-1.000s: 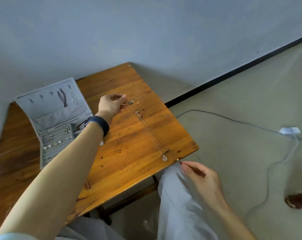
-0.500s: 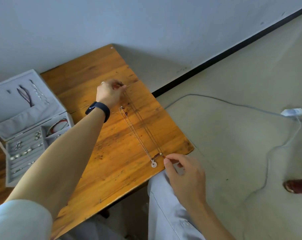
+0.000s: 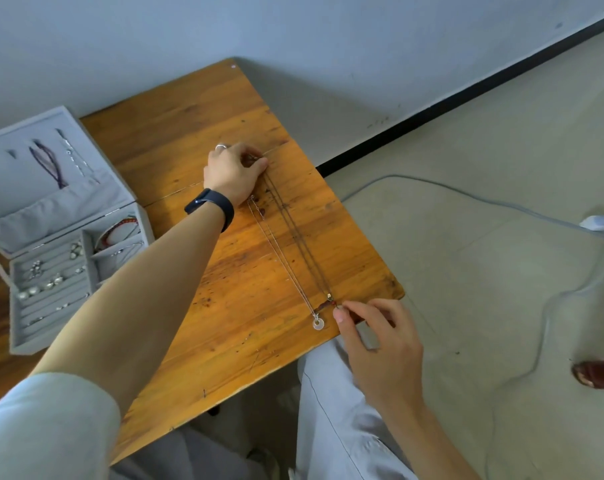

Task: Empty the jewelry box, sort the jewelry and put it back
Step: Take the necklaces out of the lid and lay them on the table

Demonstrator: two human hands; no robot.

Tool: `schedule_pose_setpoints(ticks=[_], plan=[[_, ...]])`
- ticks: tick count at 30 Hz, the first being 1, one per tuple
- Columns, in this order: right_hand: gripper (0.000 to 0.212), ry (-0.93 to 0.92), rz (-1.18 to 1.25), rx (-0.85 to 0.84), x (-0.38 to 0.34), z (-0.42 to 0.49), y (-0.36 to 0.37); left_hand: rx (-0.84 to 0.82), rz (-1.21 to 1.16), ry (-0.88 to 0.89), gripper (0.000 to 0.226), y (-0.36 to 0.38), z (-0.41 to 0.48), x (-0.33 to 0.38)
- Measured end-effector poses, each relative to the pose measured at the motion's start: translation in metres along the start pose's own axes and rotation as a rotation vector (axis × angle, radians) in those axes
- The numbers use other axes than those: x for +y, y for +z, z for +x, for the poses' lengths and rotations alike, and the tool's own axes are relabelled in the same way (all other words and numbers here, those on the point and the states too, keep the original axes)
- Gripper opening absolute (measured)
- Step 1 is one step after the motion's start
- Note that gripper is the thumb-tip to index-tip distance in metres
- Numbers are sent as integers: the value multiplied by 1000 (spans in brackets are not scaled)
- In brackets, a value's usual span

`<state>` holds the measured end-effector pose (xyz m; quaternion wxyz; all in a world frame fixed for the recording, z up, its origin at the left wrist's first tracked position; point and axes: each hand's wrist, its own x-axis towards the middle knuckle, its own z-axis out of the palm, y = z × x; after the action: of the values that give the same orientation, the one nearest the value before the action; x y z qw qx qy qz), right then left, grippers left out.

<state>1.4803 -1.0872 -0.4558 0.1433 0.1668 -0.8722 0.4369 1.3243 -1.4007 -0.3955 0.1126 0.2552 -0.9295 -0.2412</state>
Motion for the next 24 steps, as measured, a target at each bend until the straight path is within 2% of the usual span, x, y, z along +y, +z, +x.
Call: schedule_pose_setpoints(ticks=[11, 16, 20, 24], plan=[[24, -1, 59, -37, -9, 4, -14, -83, 1, 8, 34, -22, -15, 5], [21, -66, -4, -89, -24, 22, -30, -91, 148, 94, 39, -50, -59, 8], [22, -242, -75, -233, -49, 53, -30, 4, 253, 192, 45, -82, -108, 4], [29, -346, -123, -414, -84, 80, -15, 86, 317, 200, 47, -108, -152, -6]])
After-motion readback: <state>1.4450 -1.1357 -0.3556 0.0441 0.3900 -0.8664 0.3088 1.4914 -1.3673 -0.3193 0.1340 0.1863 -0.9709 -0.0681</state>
